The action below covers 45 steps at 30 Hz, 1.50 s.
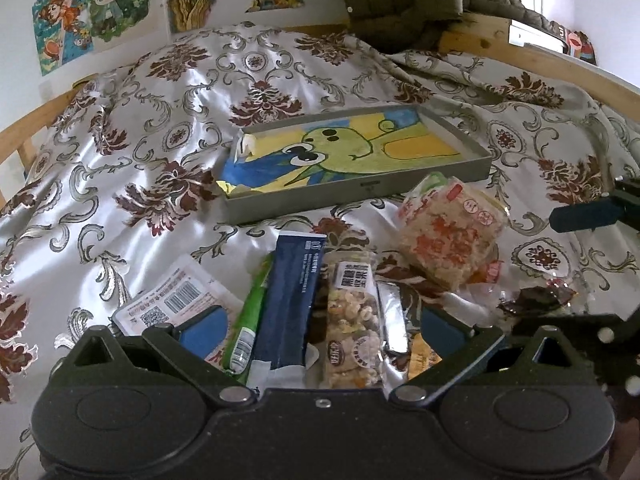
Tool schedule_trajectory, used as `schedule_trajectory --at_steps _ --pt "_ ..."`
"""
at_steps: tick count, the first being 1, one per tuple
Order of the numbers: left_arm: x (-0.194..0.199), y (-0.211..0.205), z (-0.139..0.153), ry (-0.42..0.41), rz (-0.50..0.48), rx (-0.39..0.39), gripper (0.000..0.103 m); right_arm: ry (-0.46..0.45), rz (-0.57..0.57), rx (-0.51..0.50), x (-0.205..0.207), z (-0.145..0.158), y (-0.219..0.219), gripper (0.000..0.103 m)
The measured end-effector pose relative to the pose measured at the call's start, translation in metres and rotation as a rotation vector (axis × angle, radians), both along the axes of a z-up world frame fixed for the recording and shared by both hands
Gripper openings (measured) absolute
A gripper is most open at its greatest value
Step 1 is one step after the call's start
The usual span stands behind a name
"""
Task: Organize snacks
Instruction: 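Grasp the clear nut-bar packet with the left gripper while the right gripper grasps the gold pouch, then lift the nut-bar packet with the left gripper while the right gripper lifts the gold pouch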
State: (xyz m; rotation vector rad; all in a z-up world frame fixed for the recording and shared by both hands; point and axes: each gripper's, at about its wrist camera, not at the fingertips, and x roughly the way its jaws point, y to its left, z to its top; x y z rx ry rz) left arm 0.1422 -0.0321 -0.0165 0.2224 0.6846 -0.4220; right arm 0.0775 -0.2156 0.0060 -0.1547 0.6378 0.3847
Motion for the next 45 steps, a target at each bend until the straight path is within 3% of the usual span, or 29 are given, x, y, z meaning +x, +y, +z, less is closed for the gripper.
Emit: schedule_trajectory --at_steps 5,9,15,18,27,29,32,37,45 --pt "0.009 0.008 -0.003 0.021 0.035 -0.026 0.102 -0.007 0.102 -0.091 0.008 -0.003 0.012 0.103" --pt "0.014 0.01 -0.005 0.038 0.037 -0.048 0.102 0.069 0.142 -0.079 0.01 -0.015 0.016 0.103" --pt "0.012 0.004 -0.008 0.052 -0.046 -0.065 0.102 0.122 0.194 -0.135 0.006 -0.034 0.028 0.101" --pt "0.009 -0.001 -0.011 0.051 -0.099 -0.066 0.099 0.151 0.221 -0.128 0.008 -0.038 0.03 0.091" --pt "0.021 0.0 -0.022 0.146 -0.104 -0.124 0.072 0.2 0.222 -0.221 0.011 -0.051 0.04 0.074" --pt "0.024 0.0 -0.024 0.159 -0.096 -0.125 0.058 0.214 0.222 -0.237 0.013 -0.055 0.042 0.059" --pt "0.031 0.0 -0.03 0.203 -0.069 -0.111 0.038 0.223 0.217 -0.256 0.014 -0.059 0.043 0.05" --pt "0.037 0.006 -0.032 0.239 -0.046 -0.147 0.038 0.19 0.176 -0.258 0.016 -0.057 0.041 0.035" --pt "0.047 -0.007 -0.044 0.262 -0.038 -0.103 0.04 0.165 0.094 -0.242 0.022 -0.055 0.037 0.034"
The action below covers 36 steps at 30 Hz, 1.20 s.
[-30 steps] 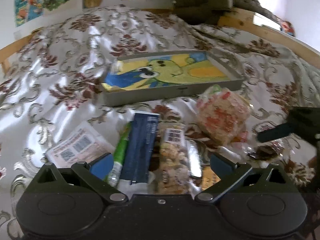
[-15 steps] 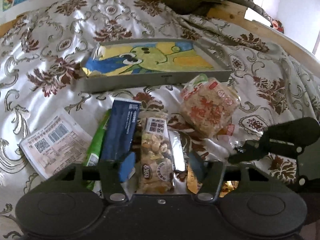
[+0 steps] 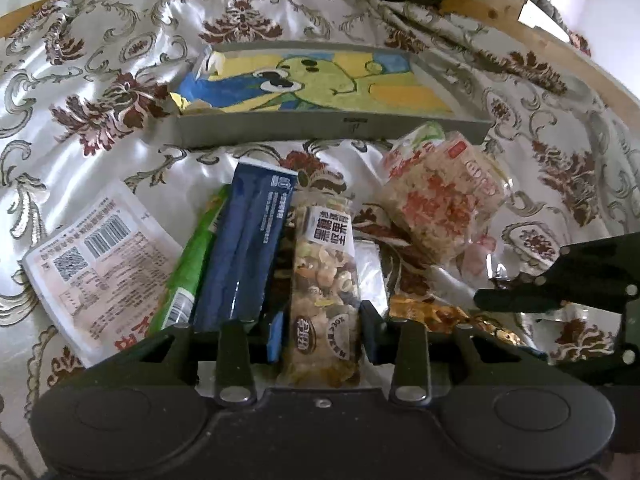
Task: Organize snacks
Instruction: 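Lift the nut-bar packet with the left gripper while the right gripper lifts the gold pouch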
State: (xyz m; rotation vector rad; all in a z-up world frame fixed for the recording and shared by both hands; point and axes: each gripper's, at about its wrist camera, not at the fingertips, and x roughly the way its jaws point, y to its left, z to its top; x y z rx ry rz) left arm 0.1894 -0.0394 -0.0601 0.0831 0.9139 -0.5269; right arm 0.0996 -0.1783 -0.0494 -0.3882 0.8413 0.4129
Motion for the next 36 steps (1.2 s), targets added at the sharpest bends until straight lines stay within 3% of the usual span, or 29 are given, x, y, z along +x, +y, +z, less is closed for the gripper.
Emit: schedule_trajectory --at_steps 3,7,10,12,14,30,36 --pt "0.0 -0.001 -0.001 -0.003 0.004 0.002 0.04 0.009 0.003 -0.037 0.001 -0.008 0.005 0.035" --pt "0.0 0.002 0.0 -0.001 0.023 -0.019 0.04 -0.036 0.011 -0.126 0.0 -0.017 0.013 0.048" --pt "-0.001 0.002 0.0 -0.006 0.023 -0.013 0.039 -0.064 0.028 -0.169 -0.002 -0.021 0.018 0.048" --pt "-0.002 0.001 -0.001 -0.012 0.021 -0.006 0.039 -0.064 0.033 -0.169 -0.002 -0.021 0.019 0.043" --pt "-0.003 0.001 0.0 -0.014 0.021 -0.005 0.039 -0.057 0.034 -0.159 -0.002 -0.021 0.019 0.025" --pt "-0.006 0.002 -0.001 -0.018 0.032 -0.025 0.039 -0.051 0.004 -0.131 0.003 -0.022 0.014 0.024" --pt "-0.011 0.001 0.002 -0.035 0.031 -0.015 0.038 -0.114 0.021 -0.134 -0.005 -0.015 0.015 0.02"
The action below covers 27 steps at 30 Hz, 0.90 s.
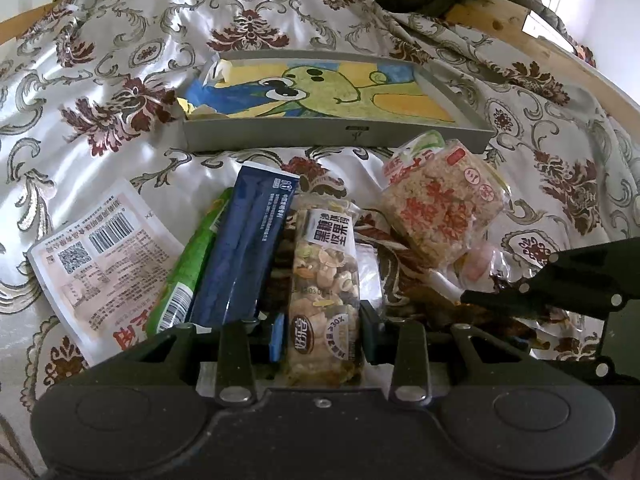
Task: Organize snacks
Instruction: 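Lift the nut-bar packet with the left gripper while the right gripper lifts the gold pouch, then lower the nut bar into the tray with the left gripper while the right drops the pouch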
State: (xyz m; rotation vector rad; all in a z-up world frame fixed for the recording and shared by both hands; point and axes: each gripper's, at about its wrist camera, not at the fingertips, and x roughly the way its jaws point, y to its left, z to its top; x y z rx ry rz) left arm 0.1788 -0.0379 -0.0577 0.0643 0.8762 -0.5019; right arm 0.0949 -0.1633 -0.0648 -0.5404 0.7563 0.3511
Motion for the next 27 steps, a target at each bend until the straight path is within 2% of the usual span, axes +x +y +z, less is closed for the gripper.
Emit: schedule_trajectory --at_steps 3,7,17,22,27 --pt "-0.005 -0.001 0.005 -0.005 0.003 0.013 0.038 -0.035 0.028 -0.031 -0.006 0.002 0.003 0.02" --pt "-0.015 0.001 0.012 -0.016 0.004 -0.006 0.038 -0.103 0.051 -0.058 -0.014 0.007 0.007 0.02" --pt "-0.029 0.006 0.032 -0.145 0.032 -0.068 0.038 -0.312 0.053 -0.074 -0.029 0.024 0.009 0.02" --pt "-0.026 0.005 0.04 -0.223 0.055 -0.107 0.038 -0.432 0.01 -0.083 -0.018 0.032 0.003 0.02" --pt "0.003 -0.005 0.046 -0.218 0.077 -0.134 0.038 -0.538 -0.093 -0.086 0.011 0.04 -0.014 0.02"
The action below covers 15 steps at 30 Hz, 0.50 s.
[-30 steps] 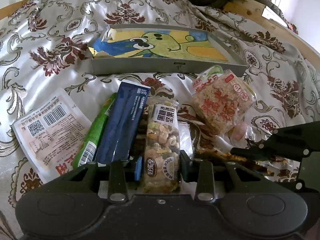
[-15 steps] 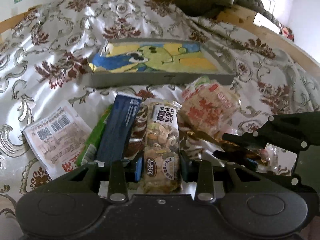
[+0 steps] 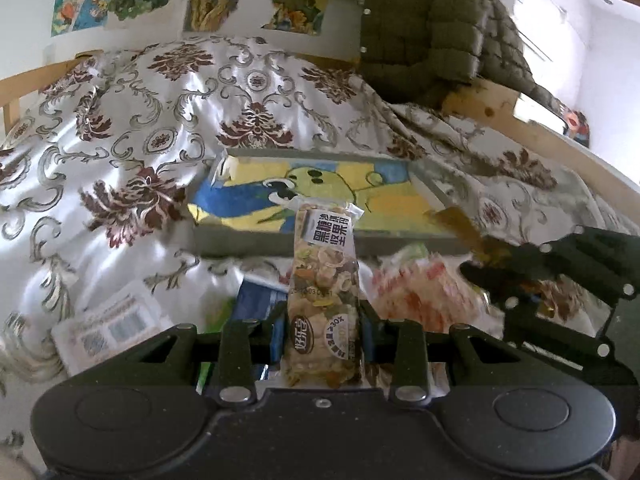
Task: Organize snacks
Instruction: 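Lower the nut bar into the tray with the left gripper while the right drops the pouch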
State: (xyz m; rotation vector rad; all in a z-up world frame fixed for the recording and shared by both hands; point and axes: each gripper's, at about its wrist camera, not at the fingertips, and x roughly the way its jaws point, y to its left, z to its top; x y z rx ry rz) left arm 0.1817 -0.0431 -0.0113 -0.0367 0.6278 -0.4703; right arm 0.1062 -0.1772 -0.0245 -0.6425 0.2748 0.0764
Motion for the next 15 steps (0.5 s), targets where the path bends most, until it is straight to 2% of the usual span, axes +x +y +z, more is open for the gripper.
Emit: schedule_trajectory --at_steps 3,7,10,15 --pt "0.026 -0.009 0.006 -0.015 0.031 -0.047 0.038 -0.007 -0.07 0.078 0.027 0.009 -0.016 0.02" --pt "0.067 -0.023 0.01 -0.006 0.079 -0.11 0.038 -0.028 -0.139 0.126 0.058 0.013 -0.038 0.02" --pt "0.1 -0.037 0.009 0.043 0.106 -0.095 0.038 -0.019 -0.186 0.166 0.083 0.01 -0.054 0.02" --pt "0.138 -0.055 0.005 0.065 0.111 -0.07 0.038 0.011 -0.227 0.202 0.119 -0.002 -0.075 0.02"
